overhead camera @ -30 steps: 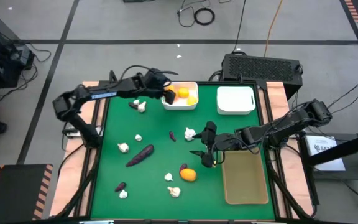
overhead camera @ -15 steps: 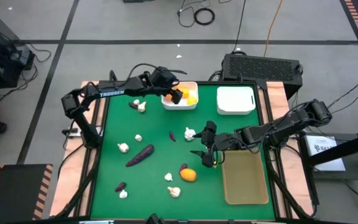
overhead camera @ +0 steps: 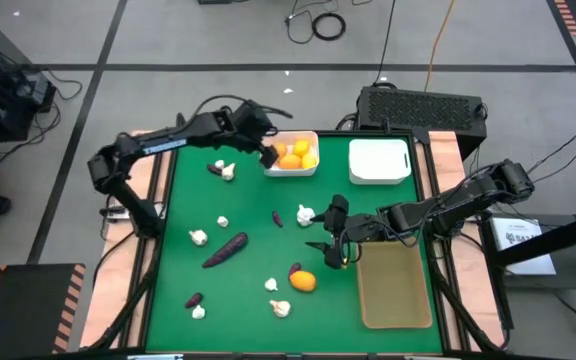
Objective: Sort produce into baskets
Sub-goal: Put the lemon into the left white bin
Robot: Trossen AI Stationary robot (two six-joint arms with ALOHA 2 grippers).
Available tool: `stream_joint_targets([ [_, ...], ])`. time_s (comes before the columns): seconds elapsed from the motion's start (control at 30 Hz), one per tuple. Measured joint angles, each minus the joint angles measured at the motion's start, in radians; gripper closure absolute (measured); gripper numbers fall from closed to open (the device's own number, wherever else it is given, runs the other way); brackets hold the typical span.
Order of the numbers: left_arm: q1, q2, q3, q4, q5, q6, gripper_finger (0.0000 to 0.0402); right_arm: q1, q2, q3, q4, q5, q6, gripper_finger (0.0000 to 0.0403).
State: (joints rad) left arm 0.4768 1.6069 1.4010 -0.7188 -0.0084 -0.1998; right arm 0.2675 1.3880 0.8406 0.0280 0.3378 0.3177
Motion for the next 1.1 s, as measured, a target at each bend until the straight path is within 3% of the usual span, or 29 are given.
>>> stream_joint_targets([
  [0.13, -0.068, -0.118, -0.032, -0.115, -0.083, 0.023, 0.0039, 0.019, 0.0, 0.0, 0.003, -0.004, 0.042, 0.0089],
  [0.3, -0.196, -0.293, -0.136, -0.064, -0.194, 0.023, 0.0039, 0.065, 0.008, 0.0, 0.084, -0.004, 0.038, 0.0089],
  [0.5, -0.397, -0.496, -0.354, 0.223, -0.206, 0.015, 0.0039, 0.114, 0.081, 0.056, 0.071, -0.004, 0.057, 0.0089],
  [0.77, -0.619, -0.607, -0.685, 0.668, -0.292, 0.029, 0.0039, 0.127, 0.257, 0.254, -0.2, 0.0, 0.167, 0.0089],
  [0.93, -0.67, -0.598, -0.835, 0.918, -0.337, 0.079, 0.0039, 0.127, 0.382, 0.388, -0.364, -0.005, 0.211, 0.0089],
  [1.1, -0.67, -0.599, -0.878, 0.962, -0.338, 0.075, 0.0039, 0.128, 0.485, 0.496, -0.483, -0.115, 0.247, 0.0089],
])
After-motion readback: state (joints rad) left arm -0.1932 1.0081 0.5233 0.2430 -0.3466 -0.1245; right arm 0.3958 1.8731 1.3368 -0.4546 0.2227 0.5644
